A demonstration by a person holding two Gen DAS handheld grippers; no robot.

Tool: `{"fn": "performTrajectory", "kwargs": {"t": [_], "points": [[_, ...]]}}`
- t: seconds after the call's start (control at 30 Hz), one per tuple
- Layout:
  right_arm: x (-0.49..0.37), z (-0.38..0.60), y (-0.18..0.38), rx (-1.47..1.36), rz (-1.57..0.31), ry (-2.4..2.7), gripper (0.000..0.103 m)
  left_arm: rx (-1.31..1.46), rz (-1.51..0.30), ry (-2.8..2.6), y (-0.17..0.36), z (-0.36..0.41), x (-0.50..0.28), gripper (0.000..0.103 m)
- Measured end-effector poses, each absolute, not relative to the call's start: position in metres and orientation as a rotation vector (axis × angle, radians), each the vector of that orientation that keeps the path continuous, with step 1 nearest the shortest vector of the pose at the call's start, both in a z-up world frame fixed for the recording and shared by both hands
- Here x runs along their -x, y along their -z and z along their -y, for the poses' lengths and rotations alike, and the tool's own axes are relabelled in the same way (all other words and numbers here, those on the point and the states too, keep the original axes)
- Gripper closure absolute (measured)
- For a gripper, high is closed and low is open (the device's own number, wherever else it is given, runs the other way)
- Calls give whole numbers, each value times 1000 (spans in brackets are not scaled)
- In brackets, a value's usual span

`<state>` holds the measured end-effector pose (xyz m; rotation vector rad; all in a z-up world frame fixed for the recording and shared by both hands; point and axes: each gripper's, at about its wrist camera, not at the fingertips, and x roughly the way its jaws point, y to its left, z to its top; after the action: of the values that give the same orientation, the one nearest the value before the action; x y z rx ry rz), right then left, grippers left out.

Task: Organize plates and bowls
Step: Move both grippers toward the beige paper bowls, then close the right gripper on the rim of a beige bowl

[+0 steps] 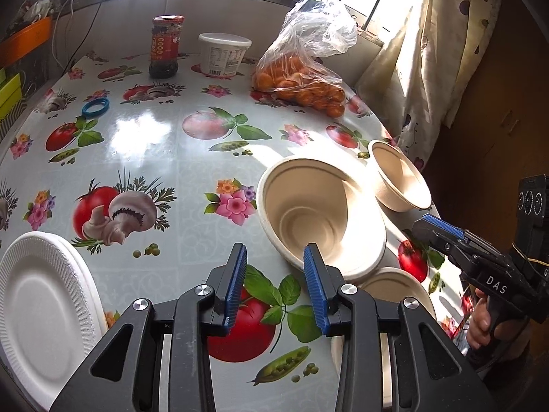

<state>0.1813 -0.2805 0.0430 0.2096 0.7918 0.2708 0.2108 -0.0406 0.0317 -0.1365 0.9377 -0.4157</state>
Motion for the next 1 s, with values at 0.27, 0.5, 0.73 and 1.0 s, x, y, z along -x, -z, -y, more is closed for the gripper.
{"fn": "performTrajectory", "kwargs": {"t": [0.27, 0.5, 0.73, 1.0], "points": [[-196, 283, -35, -245, -813, -319, 74, 165, -962, 430, -31, 42, -230, 69], [-208, 282, -27, -272, -838, -349, 75, 146, -978, 427, -27, 43, -244, 69], [-216, 280, -22, -267, -858, -367, 75, 185, -1028, 442, -13, 47, -254, 69], [-222, 278, -15, -298, -879, -395, 87, 197, -1023, 474, -12, 52, -255, 69]]}}
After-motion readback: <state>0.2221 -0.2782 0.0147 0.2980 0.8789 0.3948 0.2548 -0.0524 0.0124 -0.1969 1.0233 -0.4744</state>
